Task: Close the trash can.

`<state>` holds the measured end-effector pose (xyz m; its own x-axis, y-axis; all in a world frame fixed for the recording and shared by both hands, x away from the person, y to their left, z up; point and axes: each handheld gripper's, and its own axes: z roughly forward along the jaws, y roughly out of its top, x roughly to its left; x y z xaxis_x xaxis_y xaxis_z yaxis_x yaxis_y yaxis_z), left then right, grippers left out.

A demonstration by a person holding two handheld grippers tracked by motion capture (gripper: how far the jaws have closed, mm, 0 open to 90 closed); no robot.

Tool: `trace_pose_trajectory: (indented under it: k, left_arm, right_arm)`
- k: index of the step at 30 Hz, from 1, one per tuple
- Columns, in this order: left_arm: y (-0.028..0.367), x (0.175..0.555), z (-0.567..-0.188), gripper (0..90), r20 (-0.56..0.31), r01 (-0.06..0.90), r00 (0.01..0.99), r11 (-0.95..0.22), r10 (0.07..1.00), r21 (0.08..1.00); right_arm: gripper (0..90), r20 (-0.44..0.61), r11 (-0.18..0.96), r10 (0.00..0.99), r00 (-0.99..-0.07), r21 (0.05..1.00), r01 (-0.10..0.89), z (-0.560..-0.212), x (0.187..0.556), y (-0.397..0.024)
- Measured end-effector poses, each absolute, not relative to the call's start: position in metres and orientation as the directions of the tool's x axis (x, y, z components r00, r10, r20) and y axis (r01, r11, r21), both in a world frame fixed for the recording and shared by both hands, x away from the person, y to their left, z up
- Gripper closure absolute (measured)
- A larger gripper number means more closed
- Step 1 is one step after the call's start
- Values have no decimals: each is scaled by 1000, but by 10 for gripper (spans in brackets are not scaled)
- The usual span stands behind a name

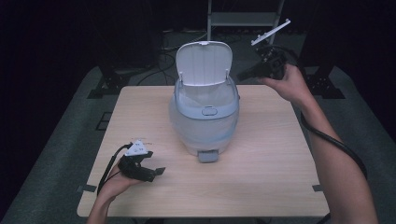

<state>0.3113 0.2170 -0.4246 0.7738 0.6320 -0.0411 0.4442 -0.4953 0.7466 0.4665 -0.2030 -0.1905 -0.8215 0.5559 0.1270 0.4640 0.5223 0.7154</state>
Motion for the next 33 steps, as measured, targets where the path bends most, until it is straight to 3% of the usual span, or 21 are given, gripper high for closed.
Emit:
trace_pose_trajectory:
  k: [33]
  left_arm:
    - [220,314,-424,169,-42,446,771,-491,635,749]
  right_arm:
    - [896,111,480,648,-754,709,516,-170,518,-203]
